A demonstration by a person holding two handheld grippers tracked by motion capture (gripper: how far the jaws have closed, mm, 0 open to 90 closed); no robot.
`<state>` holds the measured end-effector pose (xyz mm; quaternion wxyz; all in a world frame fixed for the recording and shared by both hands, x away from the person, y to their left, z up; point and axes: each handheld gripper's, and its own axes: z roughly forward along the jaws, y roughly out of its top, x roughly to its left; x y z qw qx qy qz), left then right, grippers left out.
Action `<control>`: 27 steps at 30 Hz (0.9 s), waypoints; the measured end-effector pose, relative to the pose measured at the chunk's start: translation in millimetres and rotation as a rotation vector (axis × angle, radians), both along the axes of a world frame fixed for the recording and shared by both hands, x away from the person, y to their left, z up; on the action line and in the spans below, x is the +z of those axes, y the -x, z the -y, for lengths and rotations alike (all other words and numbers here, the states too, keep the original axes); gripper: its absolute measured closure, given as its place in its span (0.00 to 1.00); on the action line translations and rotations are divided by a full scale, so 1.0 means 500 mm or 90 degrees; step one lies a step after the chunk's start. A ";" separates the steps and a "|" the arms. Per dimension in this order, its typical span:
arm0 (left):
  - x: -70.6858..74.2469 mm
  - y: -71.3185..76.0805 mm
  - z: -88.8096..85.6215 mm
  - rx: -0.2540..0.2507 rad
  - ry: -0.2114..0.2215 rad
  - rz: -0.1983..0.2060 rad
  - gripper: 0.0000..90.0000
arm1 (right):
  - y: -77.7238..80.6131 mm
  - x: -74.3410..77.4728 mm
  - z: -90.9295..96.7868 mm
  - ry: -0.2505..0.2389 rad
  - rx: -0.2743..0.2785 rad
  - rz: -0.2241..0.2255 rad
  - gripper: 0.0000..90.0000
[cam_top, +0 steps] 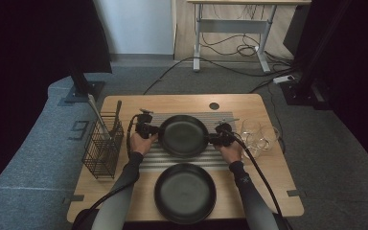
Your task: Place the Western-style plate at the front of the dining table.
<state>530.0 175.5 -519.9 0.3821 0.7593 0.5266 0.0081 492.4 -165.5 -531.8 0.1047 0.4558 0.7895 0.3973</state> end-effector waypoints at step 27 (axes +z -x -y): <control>-0.019 0.002 0.006 0.003 -0.041 0.019 0.77 | 0.004 -0.004 -0.008 0.024 0.003 0.004 0.47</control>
